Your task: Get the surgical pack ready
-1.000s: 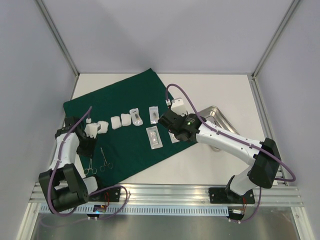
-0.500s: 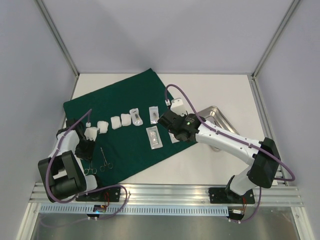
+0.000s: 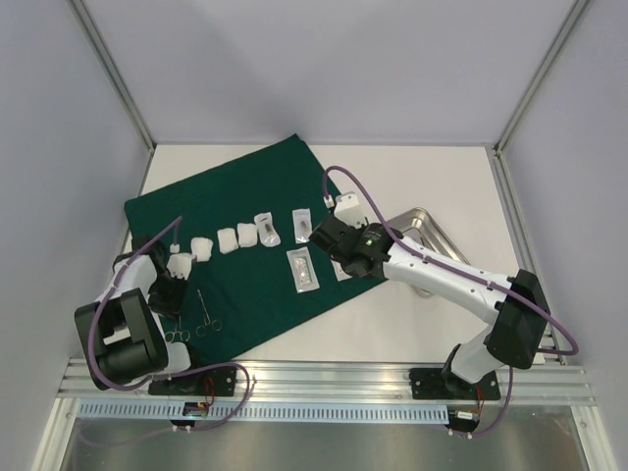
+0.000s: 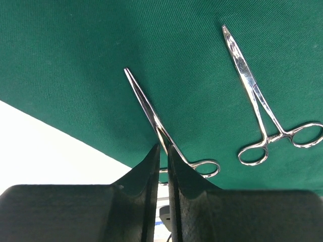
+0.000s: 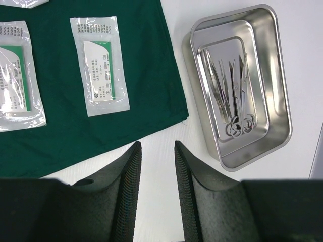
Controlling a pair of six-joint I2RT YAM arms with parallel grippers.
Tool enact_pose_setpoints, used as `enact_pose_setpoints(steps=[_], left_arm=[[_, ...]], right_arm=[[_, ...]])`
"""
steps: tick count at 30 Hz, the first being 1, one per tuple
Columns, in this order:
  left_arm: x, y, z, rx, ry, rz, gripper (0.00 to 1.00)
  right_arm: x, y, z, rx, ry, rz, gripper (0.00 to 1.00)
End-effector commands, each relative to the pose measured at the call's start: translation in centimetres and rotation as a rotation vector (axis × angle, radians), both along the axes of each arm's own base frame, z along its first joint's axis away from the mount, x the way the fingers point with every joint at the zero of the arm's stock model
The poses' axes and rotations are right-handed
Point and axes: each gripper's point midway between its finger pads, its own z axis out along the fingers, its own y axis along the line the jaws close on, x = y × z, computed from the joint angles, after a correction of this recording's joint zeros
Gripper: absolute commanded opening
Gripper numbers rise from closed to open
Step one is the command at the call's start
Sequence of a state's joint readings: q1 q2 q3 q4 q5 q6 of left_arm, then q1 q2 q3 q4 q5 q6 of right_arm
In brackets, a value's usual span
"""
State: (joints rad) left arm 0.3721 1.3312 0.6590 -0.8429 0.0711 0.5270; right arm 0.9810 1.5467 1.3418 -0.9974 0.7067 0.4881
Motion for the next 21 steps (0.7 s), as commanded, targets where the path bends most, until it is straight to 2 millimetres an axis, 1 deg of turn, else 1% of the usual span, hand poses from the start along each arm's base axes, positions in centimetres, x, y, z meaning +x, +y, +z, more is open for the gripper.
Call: enact_pose_setpoints(steps=[1,5,8,9,13,14,17,20,21], left_arm=[[-0.2,-0.3,-0.6,-0.024,0.018,-0.004,0.19],[-0.5,-0.7,-0.8,-0.046,0.029,-0.010,0.20],[-0.8,-1.0,-0.7,-0.063,0.043,-0.019,0.23],[-1.0,-1.2,-0.6,-0.076,0.045,-0.022,0.26],[-0.6,-1.2,0.4,-0.069,0.007,-0.019,0.27],[-0.3,-1.2,0.6,-0.067,-0.005,-0.024,0.27],[-0.6,-0.9,0.5,-0.053,0.011,-0.031,0.26],[-1.1,-0.7,0.1,-0.043,0.033,-0.030,0.24],[-1.2,-0.6,0.0,-0.034,0.040,-0.031,0.22]], right_arm=[[0.4,-0.2,0.8,-0.011,-0.038,-0.002,0.35],[0.5,-0.2,0.9,-0.015,-0.042,-0.002,0.35],[0.6,-0.1,1.1,-0.015,-0.051,0.001,0.35],[0.6,-0.1,1.1,-0.015,-0.051,0.001,0.35],[0.6,-0.1,0.9,-0.022,-0.047,0.006,0.35],[0.7,-0.1,0.8,-0.025,-0.045,0.005,0.35],[0.6,-0.2,0.8,-0.024,-0.044,0.007,0.35],[0.5,-0.6,0.9,-0.030,-0.051,0.002,0.35],[0.5,-0.6,1.1,-0.023,-0.056,0.003,0.35]])
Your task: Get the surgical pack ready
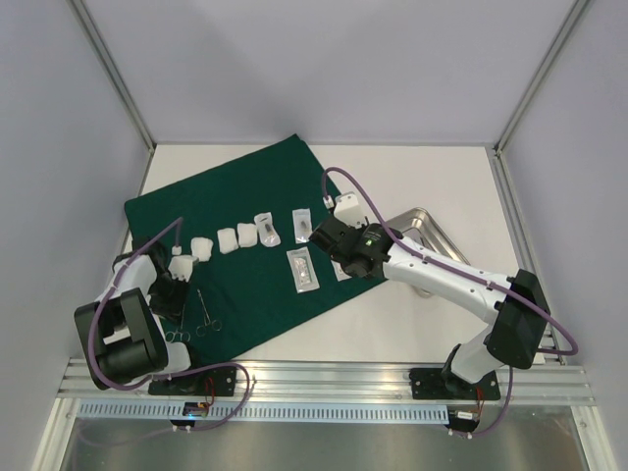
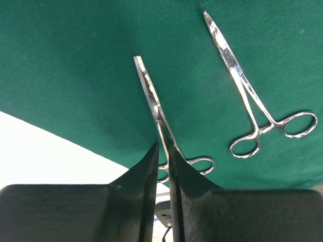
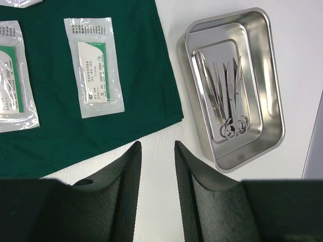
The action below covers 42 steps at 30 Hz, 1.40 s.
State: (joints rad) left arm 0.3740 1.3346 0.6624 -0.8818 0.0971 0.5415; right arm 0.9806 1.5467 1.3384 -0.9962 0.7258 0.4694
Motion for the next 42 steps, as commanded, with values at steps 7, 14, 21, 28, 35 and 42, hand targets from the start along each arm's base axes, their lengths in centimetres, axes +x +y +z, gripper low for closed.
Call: enact_pose_setpoints(steps=[7,14,21,28,35,42], left_arm=[[-1.1,-0.1,-0.4,-0.007,0.036,-0.041,0.20],[-0.1,1.2,-1.7,0.028,0.063,-0.051,0.00],[1.8,0.1,1.3,0.014,-0.139,-0.023,0.00],[3.1,0.6,4.1,0.058,-0.249,0.009,0.00],[5.7,-1.2,11.4,-0.013,-0.472,0.020,0.00],[7.9,-2.8,22.0,-0.054,-0.733,-0.020,0.00]], right_arm=[[0.6,0.0,1.2,0.001,-0.059,0.008,0.35],[1.0,0.1,2.2,0.005,-0.084,0.010,0.35],[1.1,0.7,3.0,0.041,-0.091,0.016,0.34],[1.2,2.1,4.4,0.135,-0.101,0.039,0.34],[1.1,7.5,8.1,0.360,-0.114,0.188,0.42],[-1.1,21.6,12.6,0.677,-0.153,0.493,0.70]])
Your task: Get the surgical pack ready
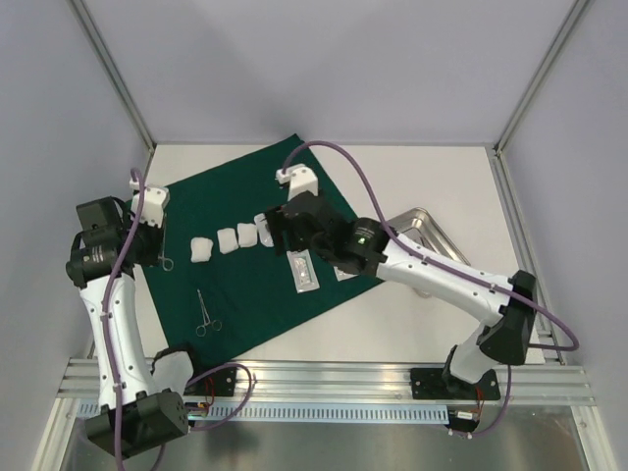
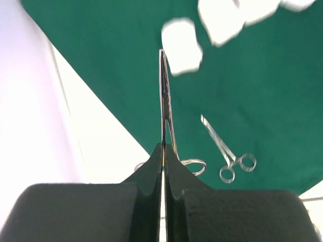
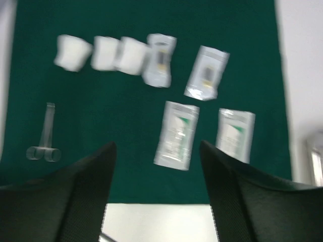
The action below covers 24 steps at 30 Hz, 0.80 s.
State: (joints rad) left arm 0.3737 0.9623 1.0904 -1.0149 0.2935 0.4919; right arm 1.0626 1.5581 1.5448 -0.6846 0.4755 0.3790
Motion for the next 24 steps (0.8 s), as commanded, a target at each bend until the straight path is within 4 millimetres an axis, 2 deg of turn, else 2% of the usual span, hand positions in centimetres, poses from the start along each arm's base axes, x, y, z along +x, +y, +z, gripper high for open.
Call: enact_pose_setpoints(steps=[1,2,3,4,6,7,8,10,12,13,15,19,23,24], left_arm=[[-0.6,-2.6,3.3,-0.109,-0.063,-0.038,0.00],[-0.7,-2.8,3.9,-0.112,-0.076,-0.038,0.00],[-0.8,-3.0,5.1,-0.114,-0.107,-0.034,0.00],[-1.1,-3.3,5.3,-0.128,-0.105,-0.039,0.00],[-1.7,-4.0,6.8,-0.135,-0.145,-0.054,0.00],[-2.2,-4.8,7.0,-0.154,-0.146,-0.078,0.00],[-2.6,-5.2,7.4,-0.163,-0.157,-0.091,0.00],[-3.6,-6.2,8.1,-0.183,-0.186,-0.111,0.00],[-4.1,-6.7,8.4,-0.191,-0.206,-0.114,0.00],[-4.4,-6.8,8.5,-0.200,-0.204,-0.109,0.00],[-4.6,-6.9,8.5,-0.204,-0.208,-0.102,0.00],[-4.6,-7.0,8.7,-0.216,-0.219,-0.079,0.00],[-4.9,-7.8,10.0,-0.262,-0.250,-0.081,0.00],[-5.0,-8.2,10.2,-0.275,-0.253,-0.093,0.00]], right_arm=[[-2.1,10.8,4.8,0.276,-0.071,0.267,0.80],[-2.4,13.0,3.6,0.278,-0.055,0.309,0.82],[-3.0,14.8,5.1,0.331,-0.067,0.349,0.84],[-3.8,16.5,6.3,0.389,-0.067,0.409,0.85],[-4.5,18.7,6.4,0.443,-0.047,0.452,0.84],[-5.0,19.7,7.8,0.501,-0.054,0.486,0.82],[-5.5,20.2,8.2,0.528,-0.051,0.511,0.81],[-6.2,20.9,9.0,0.558,-0.057,0.552,0.78],[-6.6,20.6,9.5,0.567,-0.062,0.558,0.76],[-7.4,20.6,8.5,0.566,-0.031,0.586,0.74],[-7.9,20.7,9.0,0.607,-0.043,0.613,0.72],[-8.8,21.4,8.6,0.609,-0.019,0.668,0.64],[-8.1,21.2,8.0,0.606,-0.025,0.627,0.62],[-8.3,21.4,8.9,0.637,-0.046,0.640,0.61]])
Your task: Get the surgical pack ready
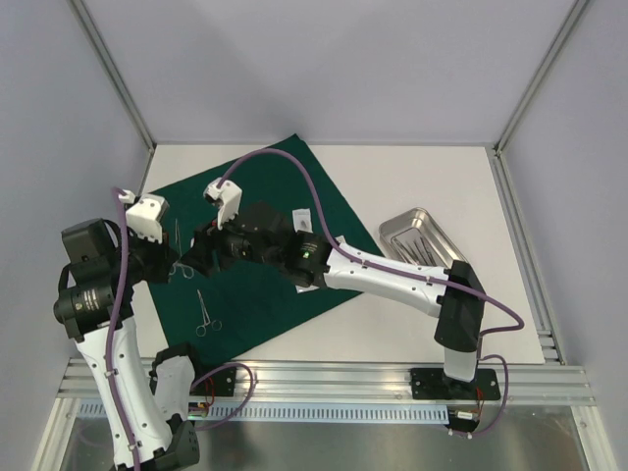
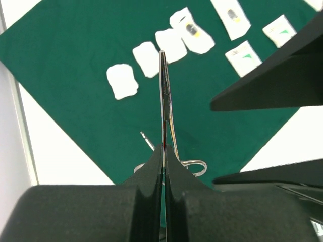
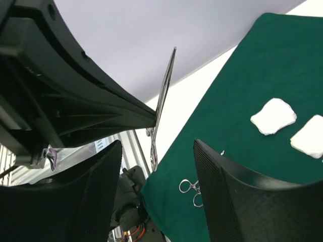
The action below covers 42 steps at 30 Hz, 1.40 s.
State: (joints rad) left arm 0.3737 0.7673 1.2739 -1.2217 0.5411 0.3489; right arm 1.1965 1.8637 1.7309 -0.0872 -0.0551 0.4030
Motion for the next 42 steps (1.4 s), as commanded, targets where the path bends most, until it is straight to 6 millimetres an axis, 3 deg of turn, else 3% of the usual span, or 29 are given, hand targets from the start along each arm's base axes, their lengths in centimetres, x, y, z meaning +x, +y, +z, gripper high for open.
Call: enact_pose_setpoints(steps=[1,4,8,12,22,28,29,32,33,34,37,40,41,42], left_arm=[[-0.5,-1.5,2.3,-0.069,-0.053,-0.019,0.00],[-0.8,-1.7,2.5,-0.070,-0.051,-0.018,0.00],[-1.1,-1.7,2.3,-0.065,-0.059,-0.012,0.00],[-1.2,-1.9,2.2,-0.071,-0.070,-0.017,0.00],[-1.4,-2.1,1.4,-0.076,-0.074,-0.022,0.00],[-1.8,-2.3,0.4,-0.082,-0.046,-0.035,0.00],[-1.8,-2.2,0.2,-0.076,-0.041,-0.034,0.00],[-2.2,-2.3,-0.3,-0.071,-0.020,-0.041,0.00],[-2.3,-2.2,-0.4,-0.058,-0.019,-0.049,0.03],[-2.6,-2.3,-0.5,-0.057,-0.006,-0.050,0.30],[-3.2,-2.3,0.1,-0.036,-0.004,-0.056,0.65],[-3.4,-1.2,0.8,0.012,0.004,-0.008,0.81],[-3.3,-0.9,1.0,0.024,0.006,-0.001,0.85],[-3.1,-0.6,1.0,0.029,0.019,0.005,0.90]], right_arm=[[-0.7,0.2,3.6,0.125,-0.029,0.024,0.61],[-1.0,0.4,3.5,0.127,-0.018,0.045,0.57],[-1.3,1.1,2.0,0.110,0.033,0.061,0.52],[-2.0,1.7,1.3,0.104,0.067,0.096,0.41],[-2.3,3.1,-1.4,0.049,0.122,0.111,0.34],[-1.9,3.2,-1.6,0.045,0.113,0.097,0.10],[-1.8,3.1,-1.6,0.043,0.110,0.092,0.00],[-1.4,2.4,-2.0,0.021,0.101,0.083,0.00],[-1.4,2.0,-2.1,0.009,0.099,0.085,0.00],[-1.0,1.3,-2.7,-0.023,0.100,0.082,0.00],[0.4,-1.4,-4.2,-0.102,0.074,0.074,0.00],[1.6,-6.7,-7.7,-0.295,0.051,0.092,0.00],[2.0,-8.5,-7.2,-0.329,-0.011,0.118,0.00],[3.8,-10.8,-7.9,-0.373,-0.008,0.099,0.00]])
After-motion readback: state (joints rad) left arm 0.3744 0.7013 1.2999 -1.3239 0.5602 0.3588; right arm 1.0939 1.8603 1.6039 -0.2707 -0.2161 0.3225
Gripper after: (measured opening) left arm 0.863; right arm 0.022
